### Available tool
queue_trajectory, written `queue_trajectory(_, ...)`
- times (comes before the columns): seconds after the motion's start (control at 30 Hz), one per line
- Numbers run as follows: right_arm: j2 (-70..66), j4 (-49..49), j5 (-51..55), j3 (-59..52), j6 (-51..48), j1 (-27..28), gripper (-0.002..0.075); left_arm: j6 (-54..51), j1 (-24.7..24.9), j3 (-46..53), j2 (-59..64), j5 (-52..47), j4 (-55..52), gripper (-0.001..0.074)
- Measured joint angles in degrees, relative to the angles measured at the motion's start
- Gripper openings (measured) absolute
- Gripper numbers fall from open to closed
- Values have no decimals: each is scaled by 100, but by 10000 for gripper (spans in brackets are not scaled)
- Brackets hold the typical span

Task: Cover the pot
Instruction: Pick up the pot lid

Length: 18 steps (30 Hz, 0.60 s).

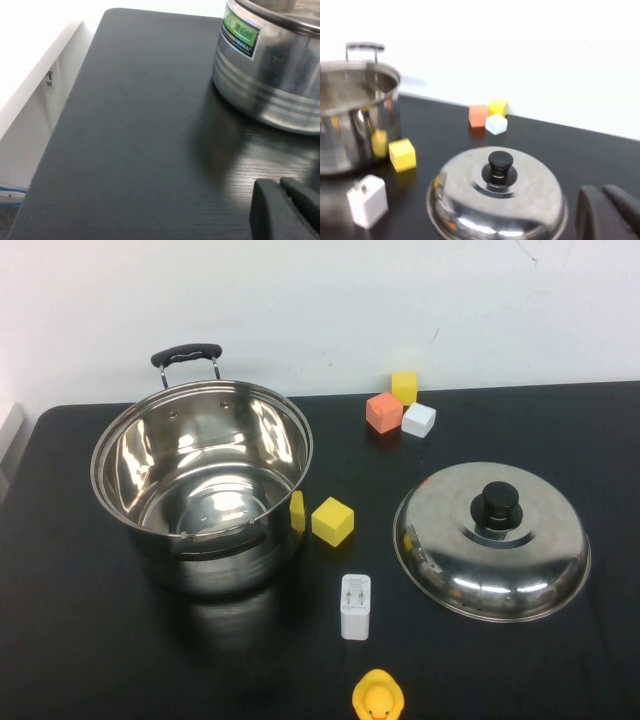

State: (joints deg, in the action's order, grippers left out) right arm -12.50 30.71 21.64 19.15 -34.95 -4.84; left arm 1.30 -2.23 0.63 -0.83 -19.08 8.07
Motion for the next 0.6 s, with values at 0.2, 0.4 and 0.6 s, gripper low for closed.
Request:
queue_trajectory(0.2, -1570, 530, -87, 801, -1251, 0, 1, 0, 0, 0, 0, 0, 0, -3)
queue_trajectory(0.4, -3049, -1283, -1732, 927, 1148, -432, 213, 0, 0, 0, 0, 0, 0, -3)
queue_trajectory(0.6, -4930, -2514, -4698, 916, 2520, -1175, 524, 0, 0, 0, 0, 0, 0, -2)
